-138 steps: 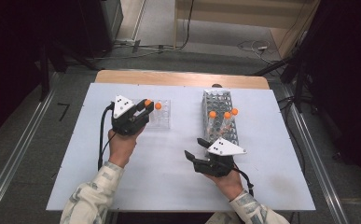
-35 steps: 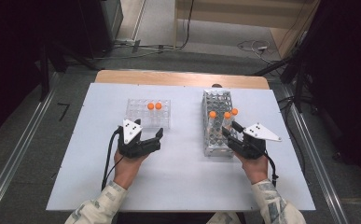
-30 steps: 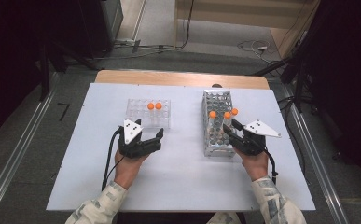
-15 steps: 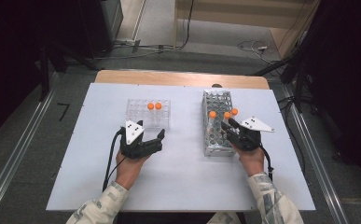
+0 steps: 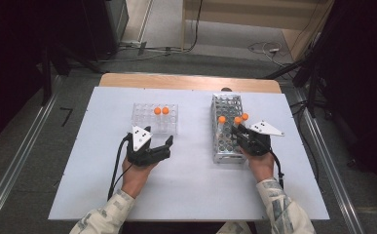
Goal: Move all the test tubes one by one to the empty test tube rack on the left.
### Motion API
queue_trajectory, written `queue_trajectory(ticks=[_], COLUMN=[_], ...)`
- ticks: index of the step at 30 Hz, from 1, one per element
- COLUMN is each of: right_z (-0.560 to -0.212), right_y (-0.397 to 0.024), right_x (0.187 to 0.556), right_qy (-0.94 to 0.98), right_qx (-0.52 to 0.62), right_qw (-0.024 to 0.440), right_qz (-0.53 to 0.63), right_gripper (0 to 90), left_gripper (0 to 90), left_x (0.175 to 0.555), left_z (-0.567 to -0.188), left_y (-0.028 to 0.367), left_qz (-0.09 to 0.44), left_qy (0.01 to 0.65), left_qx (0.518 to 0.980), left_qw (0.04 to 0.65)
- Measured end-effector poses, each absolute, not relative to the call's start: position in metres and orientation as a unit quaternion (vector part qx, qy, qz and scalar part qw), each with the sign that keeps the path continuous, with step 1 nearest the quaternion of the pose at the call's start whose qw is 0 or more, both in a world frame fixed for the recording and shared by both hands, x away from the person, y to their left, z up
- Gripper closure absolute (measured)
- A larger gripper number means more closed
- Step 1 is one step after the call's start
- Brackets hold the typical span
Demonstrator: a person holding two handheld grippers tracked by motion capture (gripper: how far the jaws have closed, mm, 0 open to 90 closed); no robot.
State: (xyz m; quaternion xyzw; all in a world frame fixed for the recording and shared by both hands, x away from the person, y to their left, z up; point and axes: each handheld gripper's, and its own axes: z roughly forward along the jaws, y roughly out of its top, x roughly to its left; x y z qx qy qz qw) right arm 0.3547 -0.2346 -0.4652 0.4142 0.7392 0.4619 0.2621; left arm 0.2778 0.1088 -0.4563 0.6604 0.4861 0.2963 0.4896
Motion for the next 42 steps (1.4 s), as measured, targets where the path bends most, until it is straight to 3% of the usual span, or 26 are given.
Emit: queue_trajectory(ticks=[42], right_z=[-0.423], right_y=[-0.243], right_x=[0.333], right_qy=[0.702], right_qx=[0.392], right_qw=[0.301], right_qz=[0.513], right_gripper=[71.6], left_gripper=[13.6], left_x=[0.280], left_z=[-0.459], left_y=[0.110], left_qz=[0.287], left_qy=[0.491], left_qx=[0.665], left_qw=[0.484])
